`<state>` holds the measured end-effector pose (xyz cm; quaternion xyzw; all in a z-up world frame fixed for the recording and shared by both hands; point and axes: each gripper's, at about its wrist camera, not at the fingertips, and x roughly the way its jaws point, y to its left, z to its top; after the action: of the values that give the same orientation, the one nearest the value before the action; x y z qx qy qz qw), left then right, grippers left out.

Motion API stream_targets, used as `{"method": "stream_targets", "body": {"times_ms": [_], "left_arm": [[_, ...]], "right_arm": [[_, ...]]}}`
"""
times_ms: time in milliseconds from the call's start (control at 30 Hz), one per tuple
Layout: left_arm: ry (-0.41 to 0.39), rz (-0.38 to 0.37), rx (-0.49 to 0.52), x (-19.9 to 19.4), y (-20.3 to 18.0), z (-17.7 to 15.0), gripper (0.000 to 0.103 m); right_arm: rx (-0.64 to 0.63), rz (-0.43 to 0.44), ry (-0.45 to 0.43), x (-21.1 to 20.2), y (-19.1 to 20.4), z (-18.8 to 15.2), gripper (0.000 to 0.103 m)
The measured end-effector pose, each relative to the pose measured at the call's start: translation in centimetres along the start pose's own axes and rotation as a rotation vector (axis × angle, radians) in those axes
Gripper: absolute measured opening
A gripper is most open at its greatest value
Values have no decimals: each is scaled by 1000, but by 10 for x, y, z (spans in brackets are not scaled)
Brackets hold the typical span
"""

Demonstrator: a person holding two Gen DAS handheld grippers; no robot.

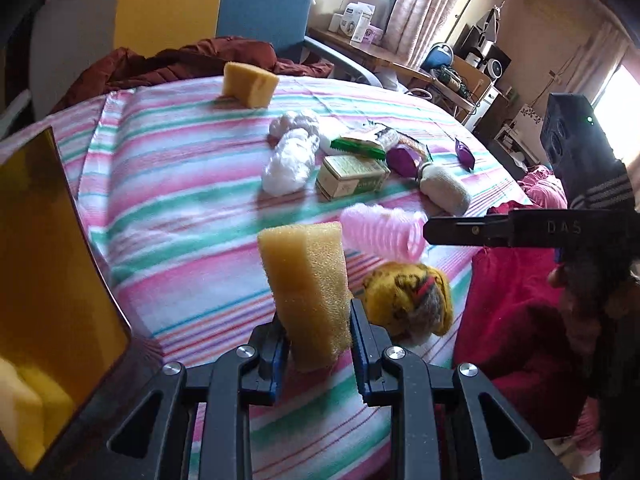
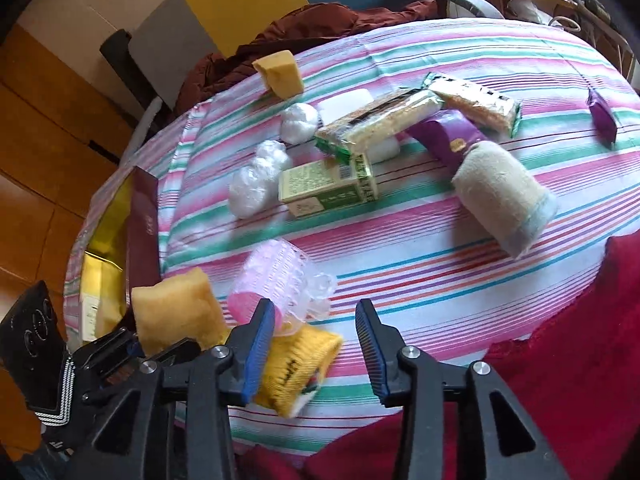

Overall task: Organize objects
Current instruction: 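Lift the sponge with the left gripper while the right grasps the pink hair roller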

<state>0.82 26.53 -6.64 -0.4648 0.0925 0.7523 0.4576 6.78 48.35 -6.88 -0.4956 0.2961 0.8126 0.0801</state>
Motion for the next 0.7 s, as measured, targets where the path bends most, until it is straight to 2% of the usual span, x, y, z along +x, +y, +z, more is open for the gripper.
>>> {"method": "stream_targets", "body": {"times_ms": [133,267,333,433,467,500,533,567,700], "left_arm": [[-8,-6,-7,-4,1,1,27],[-24,-15,-16,-11,2,2,27],[-30,-17,-25,-15,3,2,27],[-42,-20,-40,-22,6,1,27],[-45,-20,-44,-24,7,1,27],[-46,-21,-47,-25,8,1,27],[-50,-22,-50,-26,9,0,27],[-54,-22,-55,-28,10,0,27],[-68,-31,-67,-35,12,0,27]], "right_arm": [[20,22,-30,-5,-1,2,43],[18,68,-45,-8,4,5,55],[-10,56,-27,2,15,9,64],[-46,15,9,19,26,13,64],[-63,-22,32,27,29,15,62],[-82,-72,51,35,32,16,55],[-90,-107,49,39,32,16,42],[-82,-116,37,39,31,18,35],[0,-62,-40,23,17,25,35]]}}
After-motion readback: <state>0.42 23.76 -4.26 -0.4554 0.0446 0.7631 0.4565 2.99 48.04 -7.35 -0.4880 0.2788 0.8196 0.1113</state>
